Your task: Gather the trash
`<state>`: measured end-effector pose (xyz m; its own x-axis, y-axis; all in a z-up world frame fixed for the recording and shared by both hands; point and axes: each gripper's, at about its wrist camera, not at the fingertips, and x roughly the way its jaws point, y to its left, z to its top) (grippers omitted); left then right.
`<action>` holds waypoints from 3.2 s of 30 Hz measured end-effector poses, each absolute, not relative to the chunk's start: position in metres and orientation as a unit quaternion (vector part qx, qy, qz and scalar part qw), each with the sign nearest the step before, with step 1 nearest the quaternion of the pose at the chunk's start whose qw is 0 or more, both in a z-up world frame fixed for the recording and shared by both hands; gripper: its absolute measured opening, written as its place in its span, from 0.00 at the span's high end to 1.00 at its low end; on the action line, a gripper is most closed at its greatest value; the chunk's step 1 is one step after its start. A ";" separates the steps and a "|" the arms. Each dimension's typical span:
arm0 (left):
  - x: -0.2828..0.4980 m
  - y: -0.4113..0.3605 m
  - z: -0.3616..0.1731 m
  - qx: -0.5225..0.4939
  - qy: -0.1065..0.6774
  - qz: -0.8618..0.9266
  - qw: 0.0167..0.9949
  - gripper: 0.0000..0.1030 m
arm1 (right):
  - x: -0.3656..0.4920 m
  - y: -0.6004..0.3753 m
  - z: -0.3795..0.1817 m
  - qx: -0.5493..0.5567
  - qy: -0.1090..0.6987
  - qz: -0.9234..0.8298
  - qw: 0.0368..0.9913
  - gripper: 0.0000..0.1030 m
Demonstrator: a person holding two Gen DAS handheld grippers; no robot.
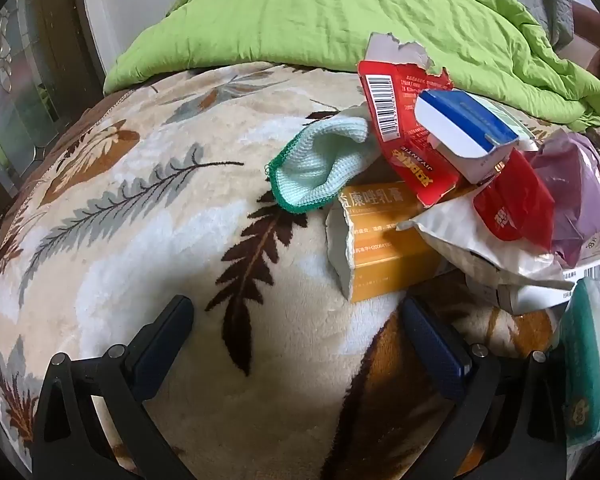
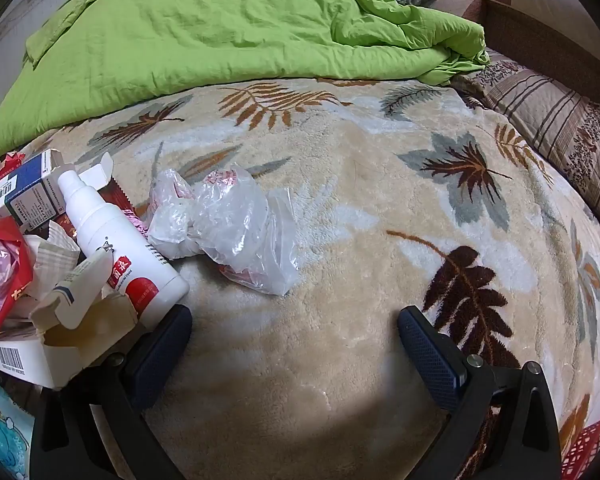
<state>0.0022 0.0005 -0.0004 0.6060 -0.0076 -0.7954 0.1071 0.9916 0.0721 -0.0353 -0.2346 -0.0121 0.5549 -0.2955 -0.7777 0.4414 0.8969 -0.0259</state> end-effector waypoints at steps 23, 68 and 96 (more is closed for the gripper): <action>-0.009 0.050 0.060 -0.101 0.448 -0.055 0.887 0.00 | -0.059 -0.273 0.020 0.123 0.535 -0.075 0.833 0.00; -0.213 0.020 0.095 0.027 0.256 -0.090 0.962 0.00 | -0.259 -0.189 0.103 -0.003 0.271 -0.109 0.956 0.00; -0.213 0.019 0.095 0.025 0.258 -0.089 0.962 0.00 | -0.257 -0.189 0.101 0.003 0.283 -0.110 0.953 0.00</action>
